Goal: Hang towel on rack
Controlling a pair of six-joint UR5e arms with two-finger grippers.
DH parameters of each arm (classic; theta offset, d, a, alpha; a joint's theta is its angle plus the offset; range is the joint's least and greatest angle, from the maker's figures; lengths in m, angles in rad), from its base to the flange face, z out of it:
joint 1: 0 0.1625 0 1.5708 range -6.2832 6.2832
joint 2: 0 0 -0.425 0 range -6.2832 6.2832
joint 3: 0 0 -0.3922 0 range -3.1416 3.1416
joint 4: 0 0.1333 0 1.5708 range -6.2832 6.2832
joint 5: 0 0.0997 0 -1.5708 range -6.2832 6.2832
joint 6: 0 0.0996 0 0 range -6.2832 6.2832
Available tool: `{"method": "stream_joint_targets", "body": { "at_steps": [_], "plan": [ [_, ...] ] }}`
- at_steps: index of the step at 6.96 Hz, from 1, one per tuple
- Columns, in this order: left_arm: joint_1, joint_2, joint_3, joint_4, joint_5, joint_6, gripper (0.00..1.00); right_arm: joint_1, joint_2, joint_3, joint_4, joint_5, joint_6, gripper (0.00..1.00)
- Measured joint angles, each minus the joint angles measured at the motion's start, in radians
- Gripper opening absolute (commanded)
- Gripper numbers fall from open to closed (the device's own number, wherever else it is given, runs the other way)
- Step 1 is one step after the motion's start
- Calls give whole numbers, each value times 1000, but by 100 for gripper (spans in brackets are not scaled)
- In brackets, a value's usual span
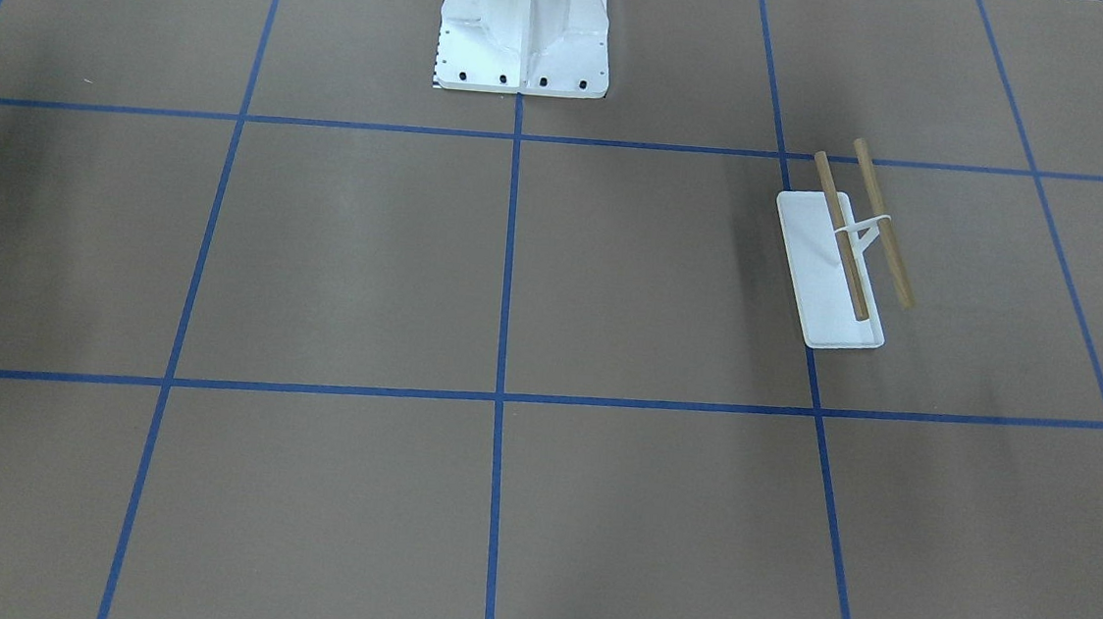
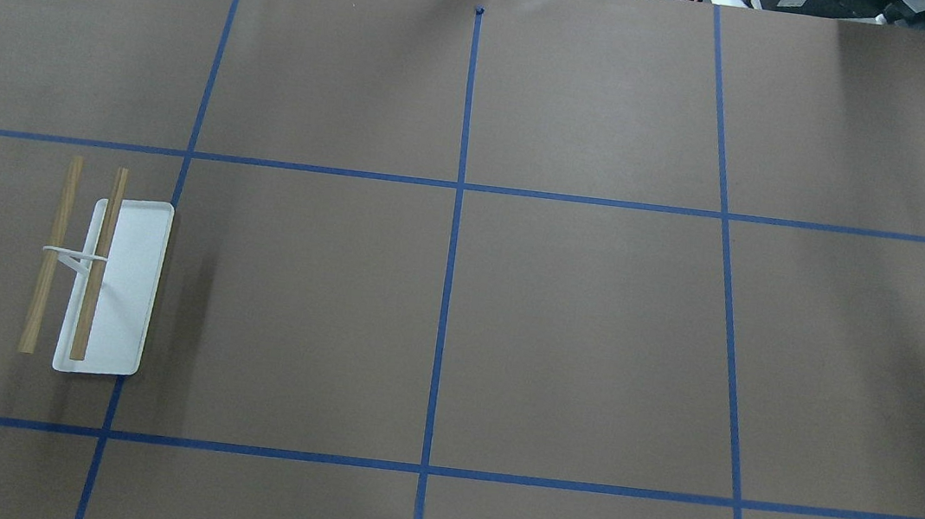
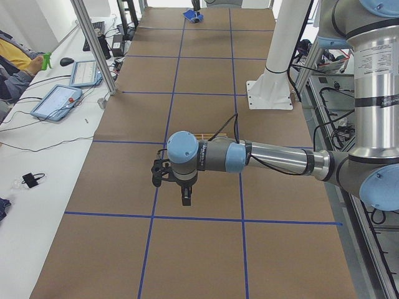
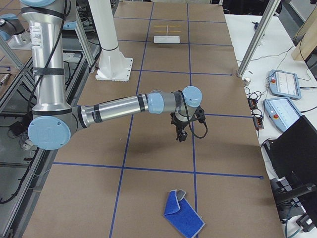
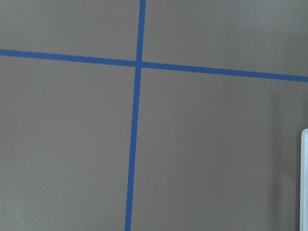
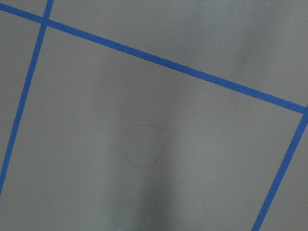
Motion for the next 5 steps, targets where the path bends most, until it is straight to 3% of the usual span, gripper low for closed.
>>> {"method": "stream_joint_targets", "body": {
  "at_steps": [2,5],
  "plan": [
    [2,1,6,-4,0,-2,98,0,-8,-30,1,-4,0,98],
    [3,1,13,-4,-18,-6,98,-8,5,-202,107,-144,89,98]
  ]
}}
